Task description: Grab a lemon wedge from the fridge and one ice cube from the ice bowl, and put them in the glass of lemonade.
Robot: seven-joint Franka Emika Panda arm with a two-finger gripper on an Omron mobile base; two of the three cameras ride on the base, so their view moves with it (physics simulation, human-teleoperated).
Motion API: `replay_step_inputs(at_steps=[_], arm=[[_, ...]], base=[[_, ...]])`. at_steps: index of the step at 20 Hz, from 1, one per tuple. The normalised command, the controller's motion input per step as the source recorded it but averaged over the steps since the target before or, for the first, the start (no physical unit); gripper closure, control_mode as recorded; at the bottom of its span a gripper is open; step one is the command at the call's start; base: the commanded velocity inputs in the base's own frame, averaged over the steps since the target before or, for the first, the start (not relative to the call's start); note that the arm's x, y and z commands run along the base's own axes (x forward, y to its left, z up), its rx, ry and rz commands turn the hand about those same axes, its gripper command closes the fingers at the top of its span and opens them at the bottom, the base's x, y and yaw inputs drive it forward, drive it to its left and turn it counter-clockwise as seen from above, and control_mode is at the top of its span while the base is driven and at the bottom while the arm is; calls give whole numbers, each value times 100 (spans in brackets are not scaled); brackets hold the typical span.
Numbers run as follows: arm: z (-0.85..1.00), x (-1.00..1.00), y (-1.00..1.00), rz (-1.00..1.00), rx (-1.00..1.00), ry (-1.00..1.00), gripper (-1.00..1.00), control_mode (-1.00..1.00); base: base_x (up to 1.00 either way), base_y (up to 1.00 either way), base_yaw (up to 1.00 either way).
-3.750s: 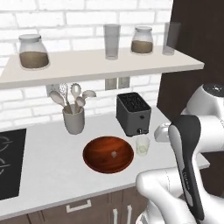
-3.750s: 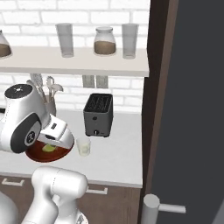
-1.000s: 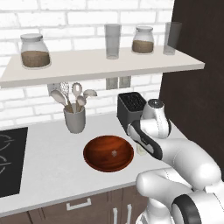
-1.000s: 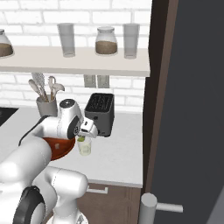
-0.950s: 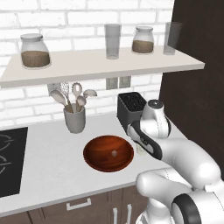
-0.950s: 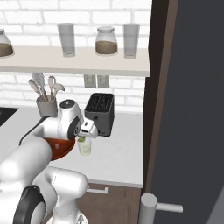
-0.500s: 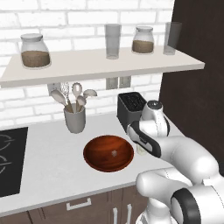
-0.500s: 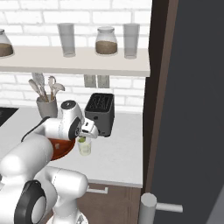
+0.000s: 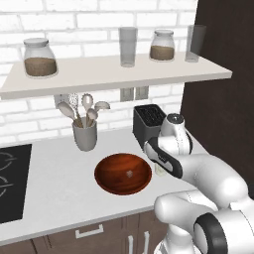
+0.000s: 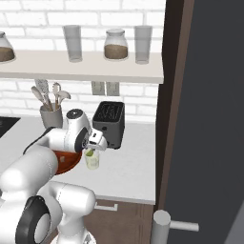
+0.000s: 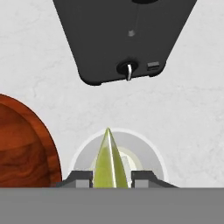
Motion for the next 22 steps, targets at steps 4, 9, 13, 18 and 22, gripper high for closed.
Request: replay_step_inputs(at_steps=[4, 9, 13, 18, 22], arm=[[0, 0, 0, 0, 0, 0, -100, -100], [0, -9, 0, 0, 0, 0, -100, -100], [0, -22, 0, 0, 0, 0, -100, -100], [0, -41, 0, 0, 0, -3, -100, -100], [0, -70, 0, 0, 1, -7, -100, -100]], base=[[0, 0, 0], [0, 0, 0], [0, 0, 0], [0, 0, 0], [0, 0, 0]])
